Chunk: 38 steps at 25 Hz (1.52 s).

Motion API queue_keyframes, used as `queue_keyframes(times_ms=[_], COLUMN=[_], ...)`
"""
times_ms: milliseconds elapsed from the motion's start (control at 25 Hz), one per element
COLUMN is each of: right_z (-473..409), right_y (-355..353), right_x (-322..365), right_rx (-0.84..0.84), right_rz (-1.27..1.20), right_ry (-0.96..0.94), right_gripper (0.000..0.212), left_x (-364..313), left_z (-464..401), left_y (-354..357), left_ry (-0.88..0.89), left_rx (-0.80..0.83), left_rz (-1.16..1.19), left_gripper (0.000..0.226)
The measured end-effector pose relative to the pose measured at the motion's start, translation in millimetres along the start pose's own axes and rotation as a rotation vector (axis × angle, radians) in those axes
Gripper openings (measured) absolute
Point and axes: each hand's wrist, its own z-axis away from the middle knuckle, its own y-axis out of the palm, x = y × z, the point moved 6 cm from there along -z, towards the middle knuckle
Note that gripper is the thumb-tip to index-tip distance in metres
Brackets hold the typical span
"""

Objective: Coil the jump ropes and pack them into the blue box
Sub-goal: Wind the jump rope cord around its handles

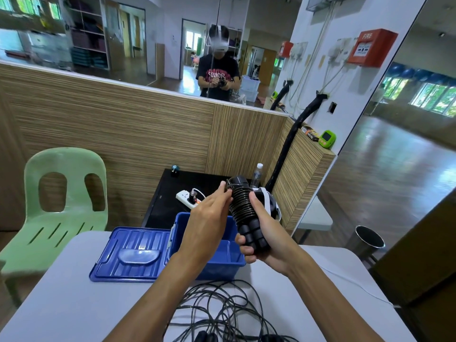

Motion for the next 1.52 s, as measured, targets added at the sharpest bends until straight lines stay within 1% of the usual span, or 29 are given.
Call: queue_keyframes(times_ms=[40, 80, 200, 240, 320, 400, 440, 480, 520, 560, 600, 640, 680, 720, 760, 840, 880, 920, 1000, 1040, 1080, 1160, 1280, 1360, 1520], right_z=[0, 2, 5, 6, 6, 8, 9, 11, 13, 14, 16, 17, 18, 20, 20, 20, 20, 19, 16, 15, 14, 14, 14, 14, 12], right_y=[-1, -1, -1, -3, -4, -7, -9, -10, -11, -12, -13, -10, -3, 5, 10, 13, 13, 13, 14, 15, 17, 20, 19, 18, 18], right_x=[1, 2, 14, 17, 19, 20, 22, 26, 30, 33, 38, 40, 39, 37, 33, 31, 31, 31, 32, 32, 30, 28, 28, 29, 30], right_rx=[-0.010, -0.013, 0.003, 0.003, 0.012, 0.018, 0.015, -0.002, -0.047, -0.139, -0.255, -0.363, -0.452, -0.534, -0.612, -0.725, -0.748, -0.756, -0.760, -0.754, -0.744, -0.721, -0.715, -0.736, -0.767], right_rz=[0.044, 0.094, 0.208, 0.233, 0.281, 0.309, 0.319, 0.334, 0.372, 0.477, 0.641, 0.840, 1.034, 1.186, 1.271, 1.340, 1.365, 1.394, 1.449, 1.455, 1.455, 1.449, 1.419, 1.405, 1.415], right_ry=[-0.013, -0.032, -0.115, -0.134, -0.147, -0.145, -0.144, -0.149, -0.169, -0.209, -0.272, -0.338, -0.385, -0.402, -0.409, -0.435, -0.445, -0.444, -0.431, -0.430, -0.435, -0.443, -0.463, -0.500, -0.541], right_gripper=[0.073, 0.069, 0.049, 0.045, 0.039, 0.037, 0.041, 0.053, 0.069, 0.089, 0.108, 0.122, 0.127, 0.124, 0.118, 0.104, 0.099, 0.095, 0.092, 0.091, 0.092, 0.092, 0.091, 0.090, 0.091], left_x=[3, 7, 13, 11, 7, 4, 3, 2, 1, -1, -3, -6, -7, -9, -10, -10, -8, -6, 2, 5, 7, 6, 7, 3, 0], left_z=[1, 3, 12, 14, 17, 14, 12, 10, 8, 6, 3, 1, -1, -2, -4, -5, -6, -5, -1, 1, 4, 8, 4, 1, 0], left_y=[3, 5, 16, 19, 23, 22, 22, 20, 18, 15, 12, 8, 5, 2, 1, -1, -2, -3, 1, 4, 6, 5, -5, -10, -14], left_ry=[-0.016, -0.065, -0.331, -0.400, -0.468, -0.476, -0.480, -0.484, -0.488, -0.487, -0.472, -0.454, -0.447, -0.449, -0.449, -0.415, -0.364, -0.292, -0.166, -0.137, -0.119, -0.085, -0.070, -0.054, -0.116], left_rx=[0.009, 0.020, 0.088, 0.106, 0.095, 0.070, 0.067, 0.060, 0.049, 0.031, 0.006, -0.023, -0.045, -0.050, -0.040, 0.015, 0.042, 0.053, 0.061, 0.063, 0.061, 0.037, -0.013, -0.022, -0.055], left_rz=[0.037, 0.114, 0.484, 0.606, 0.815, 0.916, 0.934, 0.932, 0.902, 0.843, 0.762, 0.689, 0.634, 0.598, 0.571, 0.528, 0.465, 0.351, 0.084, 0.004, -0.028, -0.019, -0.017, -0.013, 0.056], left_gripper=[0.029, 0.031, 0.043, 0.040, 0.023, 0.017, 0.016, 0.015, 0.015, 0.014, 0.013, 0.012, 0.010, 0.009, 0.008, 0.005, 0.004, 0.007, 0.020, 0.027, 0.031, 0.032, 0.021, 0.019, 0.014])
